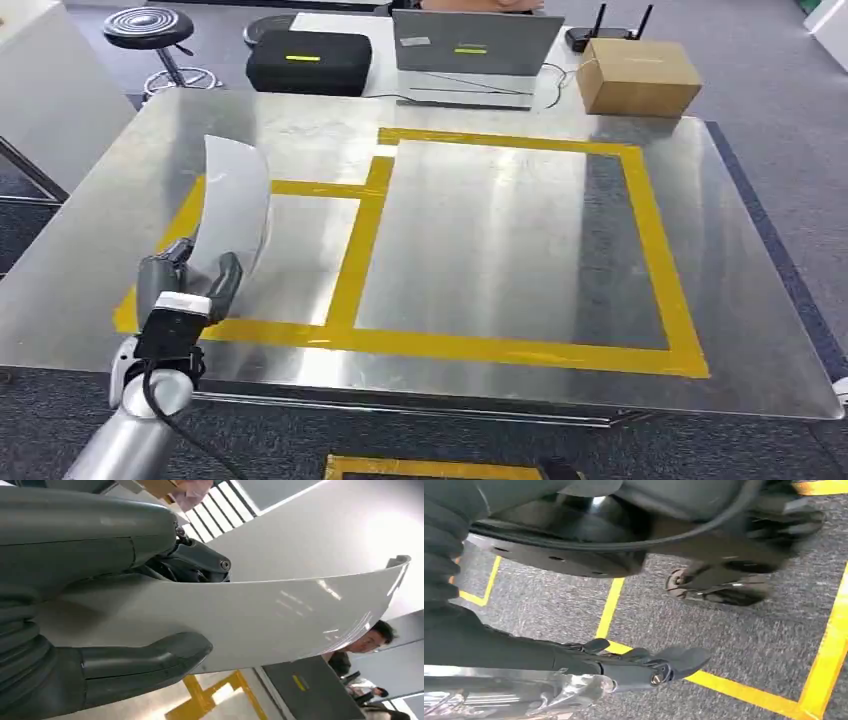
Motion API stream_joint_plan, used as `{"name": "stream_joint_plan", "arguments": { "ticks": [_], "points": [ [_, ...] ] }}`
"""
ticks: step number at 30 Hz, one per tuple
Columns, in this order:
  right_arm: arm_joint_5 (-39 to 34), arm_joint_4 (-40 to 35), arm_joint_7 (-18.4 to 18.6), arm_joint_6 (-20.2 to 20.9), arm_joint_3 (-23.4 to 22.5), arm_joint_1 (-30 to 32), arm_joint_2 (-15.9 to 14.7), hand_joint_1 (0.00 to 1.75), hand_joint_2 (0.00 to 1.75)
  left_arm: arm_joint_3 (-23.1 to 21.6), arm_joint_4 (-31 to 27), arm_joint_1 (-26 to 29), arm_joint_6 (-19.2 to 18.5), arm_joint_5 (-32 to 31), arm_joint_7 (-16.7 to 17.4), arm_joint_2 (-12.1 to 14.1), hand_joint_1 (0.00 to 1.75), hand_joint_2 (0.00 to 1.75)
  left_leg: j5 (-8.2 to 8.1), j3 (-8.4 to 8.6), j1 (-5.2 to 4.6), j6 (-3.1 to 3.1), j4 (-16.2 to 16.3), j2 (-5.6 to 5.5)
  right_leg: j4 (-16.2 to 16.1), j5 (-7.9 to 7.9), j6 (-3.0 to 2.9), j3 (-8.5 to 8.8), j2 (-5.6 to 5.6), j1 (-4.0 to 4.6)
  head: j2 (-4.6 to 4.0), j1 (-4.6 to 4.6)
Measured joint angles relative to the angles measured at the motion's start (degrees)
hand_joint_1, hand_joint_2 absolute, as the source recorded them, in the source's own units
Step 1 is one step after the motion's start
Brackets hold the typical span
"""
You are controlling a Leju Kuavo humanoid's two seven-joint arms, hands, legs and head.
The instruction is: Take the parts from the cabinet and place them on the table.
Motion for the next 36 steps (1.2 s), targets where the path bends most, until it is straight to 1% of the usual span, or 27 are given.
{"name": "stream_joint_plan", "arguments": {
  "ticks": [1,2,3,5,6,7,8,9,10,11,12,13,14,16,19,21,25,27,29,31,33,34,36],
  "points": [
    [0.00,0.00,0.15,0.00,0.00,0.00,0.00,0.00,1.75,-0.02,0.15,-0.02,0.57,-0.89,0.91,-0.04,1.75,1.75,-0.46,0.53,-0.26,0.14,0.00,-0.20,0.87,-0.69,-0.23,-1.48,-0.01,0.12,0.00,0.02],
    [-0.07,0.00,0.24,0.00,-0.02,0.08,0.00,0.00,1.75,-0.02,0.31,-0.04,1.36,-1.91,2.07,-0.07,1.75,1.75,-0.97,1.21,-0.52,0.23,0.00,-0.31,-0.64,0.66,-0.62,-1.75,-0.04,0.32,0.00,0.00],
    [-0.02,0.00,0.26,-0.02,0.00,0.02,0.00,0.00,1.75,-0.02,0.50,-0.07,2.28,-2.92,3.06,-0.11,1.75,1.75,-1.52,2.05,-0.79,0.26,0.00,-0.38,-4.28,3.71,-1.14,-0.88,-0.03,0.63,0.00,-0.02],
    [-0.02,0.00,0.44,-0.02,0.00,0.08,0.00,0.00,1.75,-0.04,0.66,-0.32,2.87,-3.68,3.75,-0.42,1.75,1.75,-2.60,3.54,-1.03,0.30,-0.07,-0.39,-13.94,11.69,-2.65,2.08,-0.04,1.49,0.00,-0.02],
    [-0.04,0.04,0.46,-0.11,0.00,0.24,-0.11,0.00,1.75,-0.15,0.85,-0.54,3.69,-4.67,4.48,-0.48,1.75,1.75,-2.86,3.96,-1.15,0.16,-0.14,-0.39,-14.46,11.75,-3.16,1.76,-0.18,1.72,0.00,-0.34],
    [-0.04,0.04,0.46,-0.13,0.00,0.07,-0.09,0.00,1.75,-0.26,1.05,-0.85,5.15,-6.51,5.89,-0.55,1.75,1.75,-2.96,3.76,-1.05,-0.07,-0.19,-0.49,-15.42,11.05,-3.14,2.06,-0.19,1.99,0.00,-0.35],
    [-0.04,0.02,0.48,-0.18,0.00,-0.02,-0.09,0.00,1.75,-0.31,1.31,-1.14,6.41,-8.21,7.40,-0.64,1.75,1.75,-3.14,3.76,-0.99,-0.44,-0.49,-0.46,-15.53,12.28,-3.45,2.33,-0.08,2.13,0.00,-0.44],
    [-0.09,0.00,0.57,-0.26,0.00,0.17,0.00,0.00,1.75,-0.37,1.84,-1.32,7.28,-9.19,8.16,-0.66,1.75,1.75,-3.18,3.85,-1.12,0.12,0.00,-0.40,-15.69,12.97,-2.39,2.50,0.03,1.92,0.00,-0.39],
    [-0.17,0.02,0.57,-0.26,0.00,0.24,-0.02,0.00,1.75,-0.50,2.14,-1.55,7.59,-9.65,8.31,-0.70,1.75,1.75,-2.90,3.80,-1.11,0.39,-0.04,-0.40,-15.66,12.89,-2.35,2.50,0.10,1.95,0.00,-0.48],
    [-0.22,0.02,0.57,-0.28,-0.02,0.21,-0.09,0.00,1.75,-0.61,2.43,-1.72,7.70,-9.73,8.40,-0.70,1.75,1.75,-2.81,3.81,-1.10,0.24,-0.11,-0.38,-15.64,12.79,-2.50,2.50,0.19,1.98,0.00,-0.39],
    [-0.20,0.02,0.57,-0.39,-0.02,0.16,-0.09,0.00,1.75,-0.63,2.73,-1.90,7.78,-9.82,8.62,-0.72,1.75,1.75,-2.82,3.87,-1.08,0.24,-0.23,-0.37,-15.65,12.66,-2.68,2.50,0.29,2.01,0.00,-0.48],
    [-0.17,0.02,0.57,-0.35,-0.02,0.12,-0.09,0.00,1.75,-0.70,2.95,-2.09,7.83,-9.95,8.68,-0.74,1.75,1.75,-2.94,4.00,-1.08,0.07,-0.60,-0.35,-15.65,12.58,-2.81,2.44,0.35,2.02,0.00,-0.44],
    [-0.17,0.02,0.57,-0.35,-0.02,0.08,-0.07,0.00,1.75,-0.87,3.17,-2.27,7.87,-10.08,8.75,-0.79,1.75,1.75,-3.19,4.17,-1.07,-0.29,-1.09,-0.35,-15.65,12.53,-2.88,2.36,0.34,2.02,0.00,-0.48],
    [-0.15,0.02,0.57,-0.28,0.00,0.14,-0.04,0.00,1.75,-1.09,3.65,-2.50,8.64,-11.14,9.19,-0.88,1.75,1.75,-3.15,4.19,-1.06,-0.41,-1.22,-0.35,-15.66,12.43,-3.05,2.33,0.31,2.02,0.00,-0.46],
    [0.17,0.02,0.87,-0.26,0.00,0.11,-0.04,0.00,1.75,-1.46,5.07,-3.12,11.52,-16.10,11.21,-1.01,1.75,1.75,-3.05,4.18,-1.01,-0.59,-1.29,-0.35,-15.65,12.47,-3.16,2.34,0.31,2.06,0.00,-0.42],
    [0.44,0.00,1.14,-0.17,0.00,0.00,-0.04,0.00,1.75,-1.73,6.25,-3.68,12.66,-19.18,12.51,-1.07,1.75,1.75,-2.98,4.18,-1.01,-0.70,-1.29,-0.35,-15.65,12.56,-3.30,2.35,0.30,2.06,0.00,-0.42],
    [0.74,0.00,1.46,0.00,0.26,-0.10,-0.04,0.00,1.75,-2.62,8.48,-4.63,13.07,-23.09,14.70,-1.14,1.75,1.75,-2.88,4.19,-1.06,-0.82,-1.29,-0.35,-15.66,12.70,-3.36,2.42,0.26,2.00,0.00,-0.42],
    [0.83,0.00,1.62,0.09,0.35,-0.21,-0.04,0.00,1.75,-3.28,9.77,-5.20,13.57,-26.72,16.89,-1.12,1.75,1.75,-2.84,4.21,-1.09,-0.78,-1.28,-0.35,-15.68,12.80,-3.32,2.45,0.24,1.97,0.00,-0.39],
    [1.09,0.00,1.75,0.26,0.52,-0.30,-0.04,0.00,1.75,-4.19,11.47,-6.15,14.78,-32.62,20.17,-1.01,1.75,1.75,-2.80,4.21,-1.15,-0.74,-1.28,-0.35,-15.69,12.88,-3.29,2.46,0.23,1.91,0.00,-0.42],
    [1.33,0.00,1.97,0.33,0.85,-0.46,-0.04,0.00,1.75,-4.94,13.20,-7.18,15.13,-37.91,23.82,-0.92,1.75,1.75,-2.75,4.21,-1.19,-0.77,-1.27,-0.35,-15.69,12.91,-3.27,2.45,0.22,1.87,0.00,-0.39],
    [1.68,0.00,2.14,0.35,0.98,-0.61,-0.04,0.00,1.75,-5.64,15.22,-8.37,15.46,-42.22,26.55,-0.85,1.75,1.75,-2.73,4.23,-1.24,-0.73,-1.27,-0.35,-15.69,12.92,-3.25,2.46,0.22,1.81,0.00,-0.42],
    [1.77,0.00,2.23,0.35,1.09,-0.70,-0.04,0.00,1.75,-5.99,16.49,-8.97,15.46,-44.15,27.61,-0.83,1.75,1.75,-2.71,4.23,-1.24,-0.71,-1.27,-0.35,-15.69,12.93,-3.25,2.46,0.22,1.80,0.00,-0.40],
    [1.84,0.00,2.38,0.44,1.31,-0.84,-0.04,0.00,1.75,-6.49,18.56,-9.96,15.19,-45.87,28.22,-0.85,1.75,1.75,-2.71,4.24,-1.25,-0.71,-1.27,-0.35,-15.69,12.93,-3.25,2.46,0.23,1.80,0.00,-0.42]
  ]
}}
